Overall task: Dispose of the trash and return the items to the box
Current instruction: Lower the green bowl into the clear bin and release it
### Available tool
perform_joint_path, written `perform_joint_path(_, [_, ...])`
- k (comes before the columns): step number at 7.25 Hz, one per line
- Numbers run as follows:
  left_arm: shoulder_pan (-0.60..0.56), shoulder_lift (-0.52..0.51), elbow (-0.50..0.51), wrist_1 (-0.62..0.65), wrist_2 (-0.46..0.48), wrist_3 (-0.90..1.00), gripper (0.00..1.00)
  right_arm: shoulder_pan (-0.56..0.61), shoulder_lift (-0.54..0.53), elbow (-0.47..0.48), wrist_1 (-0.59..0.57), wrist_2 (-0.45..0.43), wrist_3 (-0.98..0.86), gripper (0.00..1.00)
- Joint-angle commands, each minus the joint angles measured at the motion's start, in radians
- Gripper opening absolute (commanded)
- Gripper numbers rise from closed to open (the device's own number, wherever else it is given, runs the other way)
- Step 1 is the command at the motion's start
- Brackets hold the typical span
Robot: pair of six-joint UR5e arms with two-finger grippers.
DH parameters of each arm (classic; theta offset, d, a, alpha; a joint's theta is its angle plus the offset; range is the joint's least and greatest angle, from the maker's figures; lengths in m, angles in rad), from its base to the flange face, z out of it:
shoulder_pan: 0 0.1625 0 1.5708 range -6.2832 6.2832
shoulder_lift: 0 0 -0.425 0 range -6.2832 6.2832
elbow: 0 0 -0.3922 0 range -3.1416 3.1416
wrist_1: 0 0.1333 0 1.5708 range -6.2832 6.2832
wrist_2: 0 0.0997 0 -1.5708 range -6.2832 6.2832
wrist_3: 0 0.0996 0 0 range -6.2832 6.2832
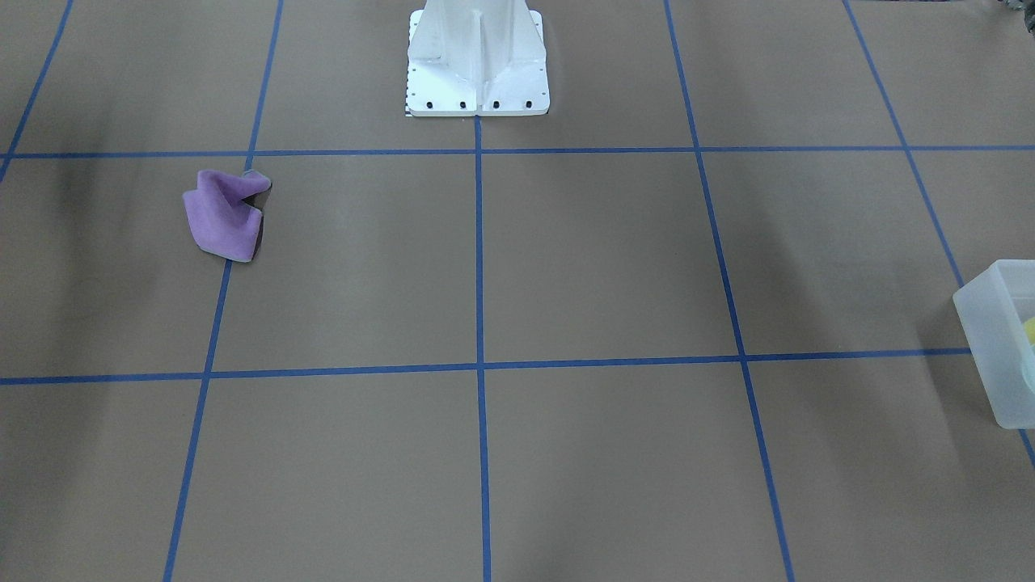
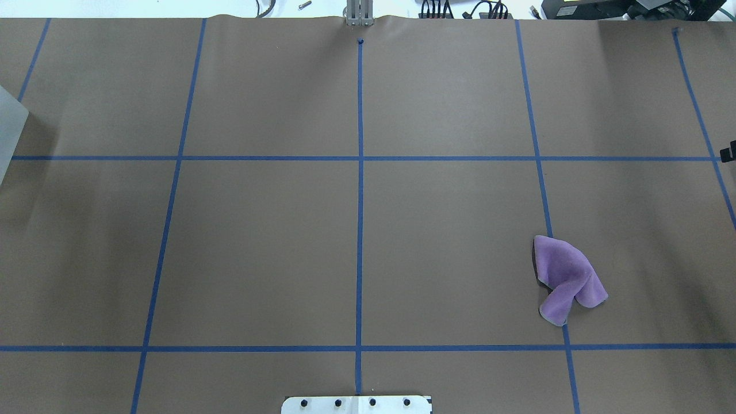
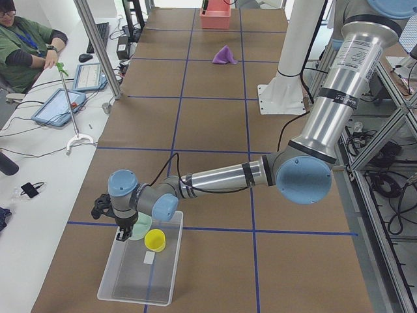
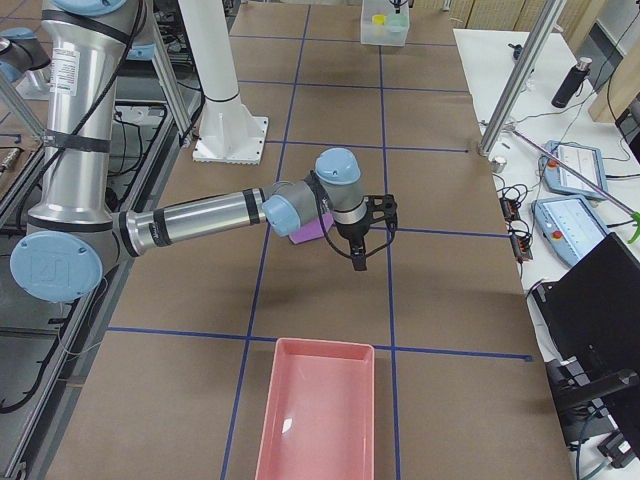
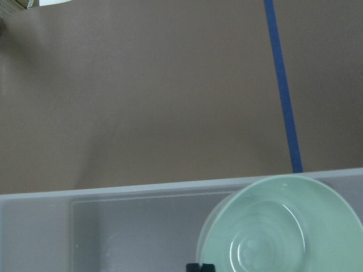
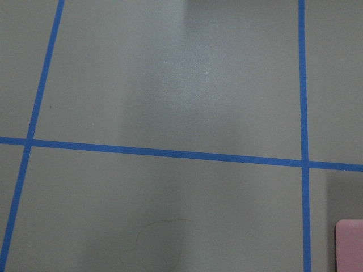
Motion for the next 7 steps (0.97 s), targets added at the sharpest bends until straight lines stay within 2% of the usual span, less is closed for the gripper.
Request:
perform_joint_path(1, [0.018, 0.002, 0.000, -0.011, 0.001, -0.005, 0.00, 0.000, 0.000, 0.000, 0.000, 0.000, 0.001, 1.00])
perform_joint_path(2, [0.020, 0.002, -0.006, -0.010, 0.026, -0.005, 0.29, -0.002, 0.000, 0.000, 0.000, 0.000, 0.001, 1.00])
perform_joint_path(4, [0.020, 0.003, -0.019, -0.008, 0.044, 0.006, 0.99, -0.002, 0.002, 0.002, 0.001, 0.000, 0.004, 1.00])
perform_joint_path(6, [-0.004, 0.000, -0.112, 0.056, 0.031, 0.008, 0.99, -0.002, 0.003, 0.008, 0.000, 0.001, 0.019, 1.00])
perform_joint_path(7, [-0.026, 0.008, -0.231, 0.202, -0.015, 0.008, 0.99, -0.002, 0.020, 0.014, 0.000, 0.006, 0.046, 1.00])
